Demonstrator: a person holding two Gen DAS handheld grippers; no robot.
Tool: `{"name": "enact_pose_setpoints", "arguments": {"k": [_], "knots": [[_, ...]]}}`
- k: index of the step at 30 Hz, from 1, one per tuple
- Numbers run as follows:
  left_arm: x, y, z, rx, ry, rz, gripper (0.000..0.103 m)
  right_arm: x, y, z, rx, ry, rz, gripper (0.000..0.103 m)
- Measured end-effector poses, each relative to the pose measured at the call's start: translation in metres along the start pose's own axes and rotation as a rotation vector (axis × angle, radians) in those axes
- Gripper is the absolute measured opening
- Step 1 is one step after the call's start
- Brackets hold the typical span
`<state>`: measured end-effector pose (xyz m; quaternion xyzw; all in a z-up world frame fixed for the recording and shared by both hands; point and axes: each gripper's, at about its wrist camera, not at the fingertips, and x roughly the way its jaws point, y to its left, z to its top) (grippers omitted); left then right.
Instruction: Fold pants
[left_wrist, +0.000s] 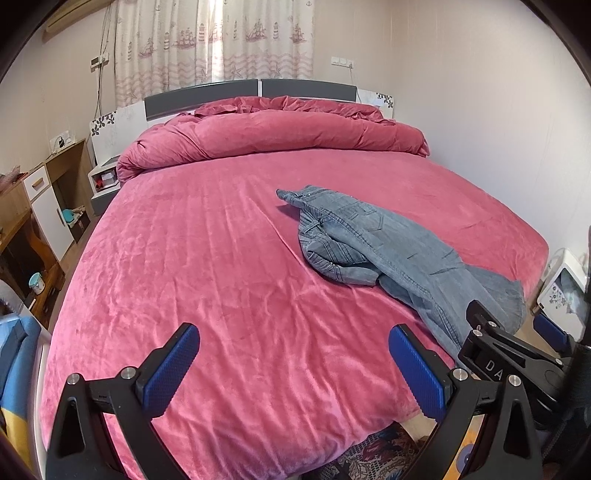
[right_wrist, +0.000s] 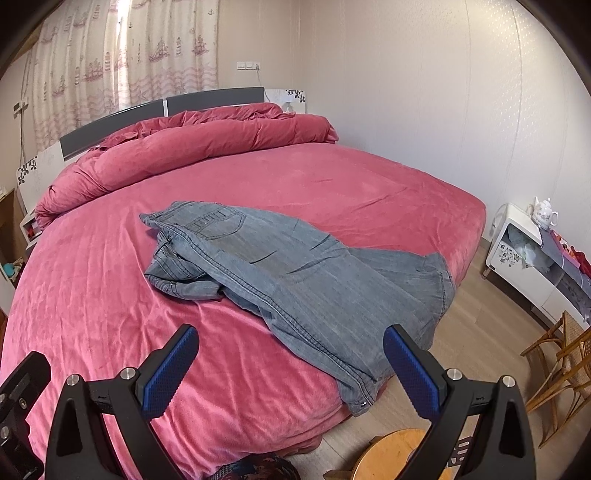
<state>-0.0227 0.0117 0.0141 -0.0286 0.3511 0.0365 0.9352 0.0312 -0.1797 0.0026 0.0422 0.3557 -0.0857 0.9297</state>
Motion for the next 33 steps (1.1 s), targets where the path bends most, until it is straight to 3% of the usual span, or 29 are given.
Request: {"name": "enact_pose_setpoints", "arguments": {"k": [11,15,17,21,24,25,28,33], "knots": [[0.014,-0.001,-0.003,0.005,0.044,-0.019,0.103,0.010,-0.002,-0.004,-0.001,0.028,0.002,0.102],[0.031,0.005,-0.005,-0.031,0.108,-0.077,0.103,0.023,-0.002,-0.006,-0.003,0.069,0.054,0.102],[0.047,0.012,-0.005,-0.066,0.180,-0.112,0.103,0.031,-0.003,-0.006,0.004,0.098,0.094,0.101],[0.066,0.020,-0.005,-0.062,0.221,-0.099,0.103,0.047,-0.004,-0.005,-0.004,0.131,0.127,0.095],[0.085,0.020,-0.003,-0.010,0.253,-0.078,0.096,0.060,-0.004,-0.002,-0.012,0.155,0.138,0.092],[0.091,0.022,-0.001,-0.013,0.269,-0.088,0.088,0.064,-0.004,-0.001,-0.015,0.167,0.145,0.087],[0.115,0.028,0.006,-0.046,0.343,-0.118,0.081,0.082,0.000,0.003,-0.051,0.192,0.147,0.076],[0.139,0.026,0.030,-0.047,0.326,-0.115,0.076,0.110,0.008,0.011,-0.090,0.211,0.155,0.070]]}}
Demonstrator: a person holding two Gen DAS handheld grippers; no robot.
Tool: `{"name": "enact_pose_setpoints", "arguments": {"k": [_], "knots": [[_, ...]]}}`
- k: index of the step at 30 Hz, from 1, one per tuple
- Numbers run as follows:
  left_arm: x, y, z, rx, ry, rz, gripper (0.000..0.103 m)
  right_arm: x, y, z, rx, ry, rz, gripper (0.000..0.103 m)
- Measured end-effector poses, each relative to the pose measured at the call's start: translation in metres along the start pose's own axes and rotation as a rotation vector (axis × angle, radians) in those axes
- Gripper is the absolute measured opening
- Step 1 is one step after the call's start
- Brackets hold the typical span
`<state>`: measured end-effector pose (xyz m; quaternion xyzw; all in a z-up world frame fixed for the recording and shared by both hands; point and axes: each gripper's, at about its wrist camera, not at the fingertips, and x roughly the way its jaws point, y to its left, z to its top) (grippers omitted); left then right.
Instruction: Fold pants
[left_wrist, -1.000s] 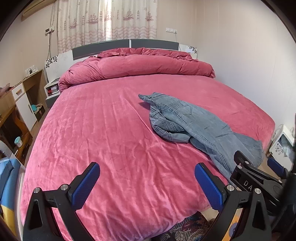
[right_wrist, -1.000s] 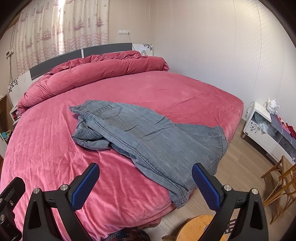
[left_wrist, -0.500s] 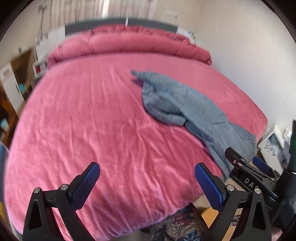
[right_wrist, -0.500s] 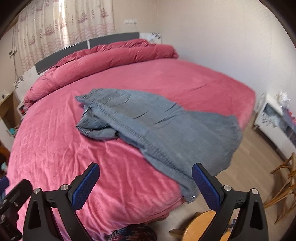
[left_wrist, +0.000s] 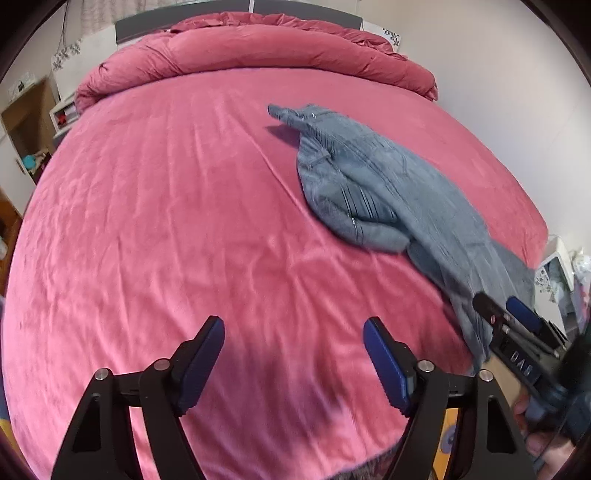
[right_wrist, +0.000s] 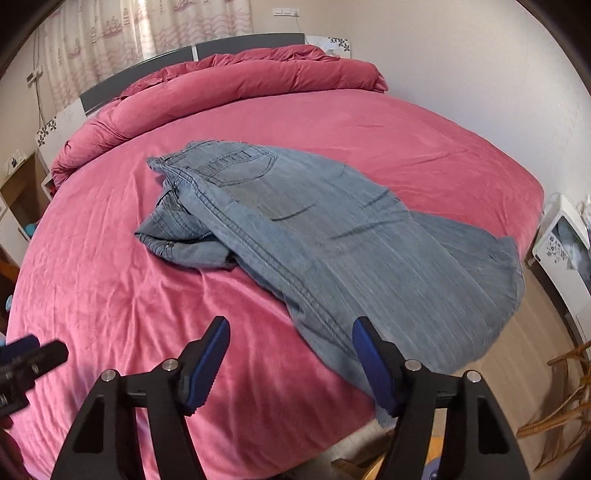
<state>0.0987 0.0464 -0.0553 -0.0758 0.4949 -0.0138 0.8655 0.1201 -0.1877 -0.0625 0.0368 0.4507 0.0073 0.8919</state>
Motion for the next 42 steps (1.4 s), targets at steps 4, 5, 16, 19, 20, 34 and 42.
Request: {"name": "enact_pose_setpoints", "arguments": {"k": [4,5,16,19,20,34,42], "knots": [[0.023,-0.006,0.038,0.002,0.003,-0.074,0.076,0.020,0.002,0.012,-0.031,0.009,-0.017,0.070],[0.031,-0.006,0.046,-0.010,0.009,-0.085,0.075,0.027,0.003,0.016,-0.041,0.012,-0.033,0.070],[0.120,0.003,0.113,-0.187,0.114,-0.235,0.072,0.087,0.004,0.044,-0.120,0.058,-0.051,0.020],[0.142,-0.004,0.125,-0.234,0.147,-0.311,0.065,0.086,-0.006,0.050,-0.088,0.046,-0.004,0.012],[0.147,-0.006,0.127,-0.237,0.157,-0.320,0.054,0.087,-0.009,0.054,-0.075,0.048,0.011,0.011],[0.037,0.086,0.091,-0.389,-0.052,-0.494,0.011,0.056,-0.023,0.087,-0.009,-0.026,0.078,0.005],[-0.067,0.200,-0.014,-0.594,-0.156,-0.425,0.010,0.032,0.025,0.102,-0.093,-0.070,0.157,0.004]]}}
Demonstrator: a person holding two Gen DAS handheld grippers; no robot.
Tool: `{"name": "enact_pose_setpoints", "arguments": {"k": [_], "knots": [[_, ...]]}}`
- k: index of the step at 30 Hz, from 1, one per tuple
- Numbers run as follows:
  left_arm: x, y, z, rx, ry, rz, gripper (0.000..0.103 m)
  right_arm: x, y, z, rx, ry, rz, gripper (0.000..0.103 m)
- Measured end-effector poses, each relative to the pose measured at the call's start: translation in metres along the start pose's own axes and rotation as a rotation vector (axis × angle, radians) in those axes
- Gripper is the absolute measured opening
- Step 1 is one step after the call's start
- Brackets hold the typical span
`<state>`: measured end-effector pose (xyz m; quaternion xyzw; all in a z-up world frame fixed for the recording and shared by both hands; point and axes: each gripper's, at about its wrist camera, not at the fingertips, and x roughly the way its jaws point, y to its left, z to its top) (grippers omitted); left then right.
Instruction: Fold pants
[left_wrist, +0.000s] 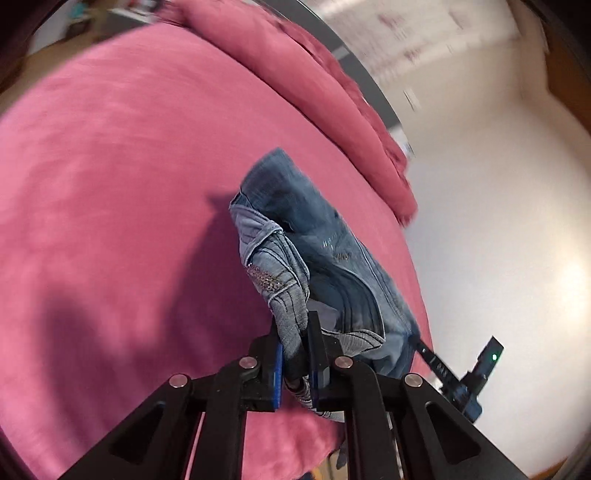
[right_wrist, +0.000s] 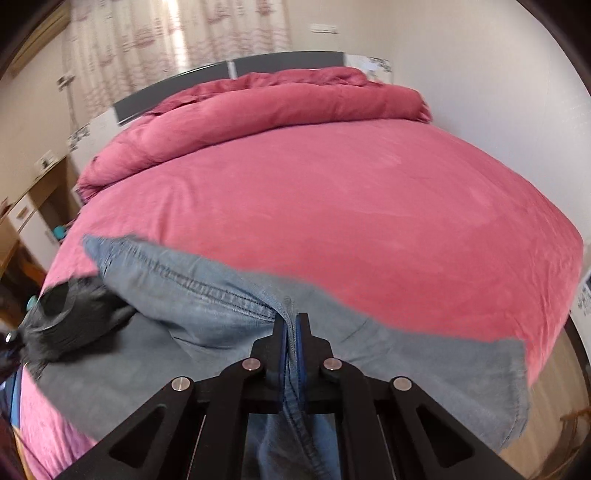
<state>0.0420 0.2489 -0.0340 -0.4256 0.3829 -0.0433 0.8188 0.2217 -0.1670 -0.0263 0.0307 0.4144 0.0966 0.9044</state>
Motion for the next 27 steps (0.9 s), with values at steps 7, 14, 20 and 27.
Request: {"name": "enact_pose_setpoints", "arguments": {"k": [7,14,20,27], "knots": [[-0.124,0.097,-0.060,-0.165,-0.120,0.126,0.010,0.007,0.090,0.017,-0.129,0.025,0.151,0.004],[-0.189,0.183,-0.130,-0.358,-0.110,0.263,0.012,0.031,0.220,-0.009,-0.351,0.159,0.298,0.004],[-0.218,0.200,-0.148,-0.377,-0.139,0.446,0.033,0.034,0.265,-0.039,-0.380,0.267,0.416,0.037],[-0.214,0.169,-0.105,-0.214,-0.215,0.405,0.044,-0.005,0.194,-0.051,-0.220,0.246,0.429,0.039]]}}
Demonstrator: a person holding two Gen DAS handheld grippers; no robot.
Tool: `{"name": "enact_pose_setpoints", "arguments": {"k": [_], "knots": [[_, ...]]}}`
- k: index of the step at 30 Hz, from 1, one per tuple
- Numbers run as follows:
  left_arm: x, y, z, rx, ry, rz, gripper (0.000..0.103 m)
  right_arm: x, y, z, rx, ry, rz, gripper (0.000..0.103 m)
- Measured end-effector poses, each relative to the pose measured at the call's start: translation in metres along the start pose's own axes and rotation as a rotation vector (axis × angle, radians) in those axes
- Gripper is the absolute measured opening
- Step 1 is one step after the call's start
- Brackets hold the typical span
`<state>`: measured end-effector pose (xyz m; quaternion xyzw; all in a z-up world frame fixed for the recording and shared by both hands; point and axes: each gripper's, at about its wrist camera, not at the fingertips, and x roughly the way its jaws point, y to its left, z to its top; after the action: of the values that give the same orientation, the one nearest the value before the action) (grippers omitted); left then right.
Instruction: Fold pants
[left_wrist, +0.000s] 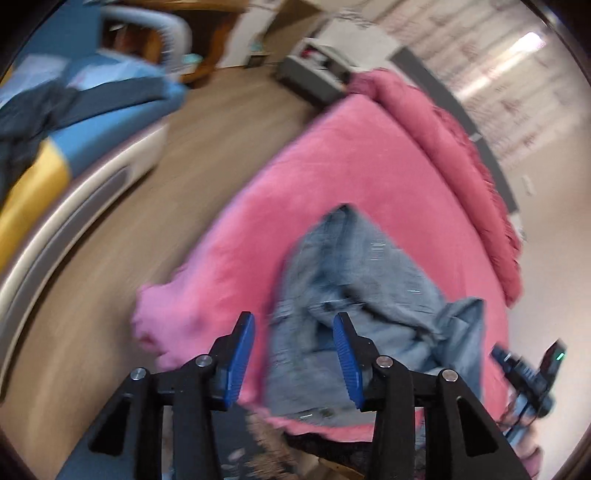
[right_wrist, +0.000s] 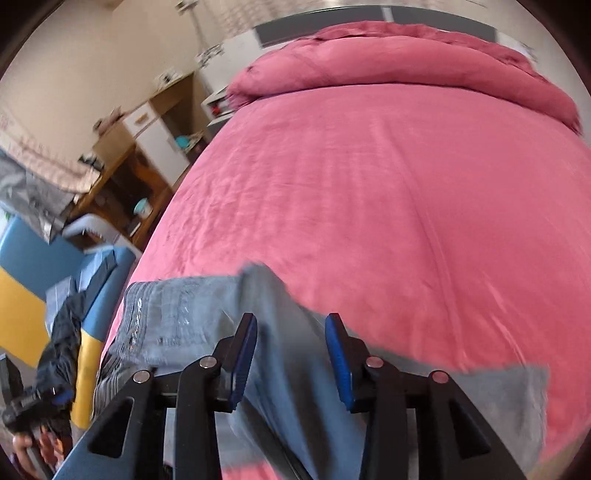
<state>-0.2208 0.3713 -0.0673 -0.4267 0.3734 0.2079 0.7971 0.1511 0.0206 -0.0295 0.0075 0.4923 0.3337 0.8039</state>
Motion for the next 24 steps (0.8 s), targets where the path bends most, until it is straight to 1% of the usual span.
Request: {"name": "enact_pose_setpoints", "arguments": {"k": [1,2,4,5,7,9,10,11,13,16,19,21,24], "knots": [[0.005,-0.014,0.002,0.023,0.007,-0.051,0.045,-0.010,-0.008,-0.010,0.022,0.000,0.001,0.039],[0.010,-0.024,0.004,0.047,0.013,-0.076,0.046,-0.025,-0.024,-0.024,0.059,0.005,0.001,0.039],[0.023,-0.052,0.009,0.105,0.030,-0.095,0.046,-0.038,-0.048,-0.055,0.109,0.042,0.006,0.039],[0.031,-0.063,0.010,0.122,0.049,-0.106,0.046,-0.043,-0.054,-0.068,0.117,0.056,-0.007,0.039],[0.044,-0.071,0.011,0.118,0.104,-0.130,0.046,-0.047,-0.066,-0.096,0.122,0.093,-0.022,0.039],[0.056,-0.075,0.010,0.109,0.133,-0.140,0.046,-0.048,-0.078,-0.126,0.138,0.152,-0.046,0.039],[0.061,-0.078,0.010,0.105,0.143,-0.133,0.046,-0.046,-0.085,-0.140,0.171,0.180,-0.049,0.039],[0.067,-0.081,0.010,0.097,0.152,-0.113,0.046,-0.044,-0.091,-0.151,0.194,0.201,-0.042,0.039],[0.069,-0.084,0.008,0.099,0.166,-0.119,0.046,-0.039,-0.096,-0.169,0.228,0.227,-0.047,0.040],[0.078,-0.089,0.009,0.109,0.169,-0.103,0.048,-0.032,-0.099,-0.184,0.272,0.263,0.005,0.041],[0.086,-0.093,0.008,0.103,0.184,-0.093,0.048,-0.020,-0.097,-0.189,0.278,0.273,0.011,0.042],[0.087,-0.096,0.006,0.120,0.186,-0.081,0.048,-0.010,-0.092,-0.189,0.306,0.273,0.068,0.042],[0.087,-0.099,0.003,0.145,0.193,-0.083,0.048,0.007,-0.076,-0.192,0.303,0.315,0.123,0.042]]}}
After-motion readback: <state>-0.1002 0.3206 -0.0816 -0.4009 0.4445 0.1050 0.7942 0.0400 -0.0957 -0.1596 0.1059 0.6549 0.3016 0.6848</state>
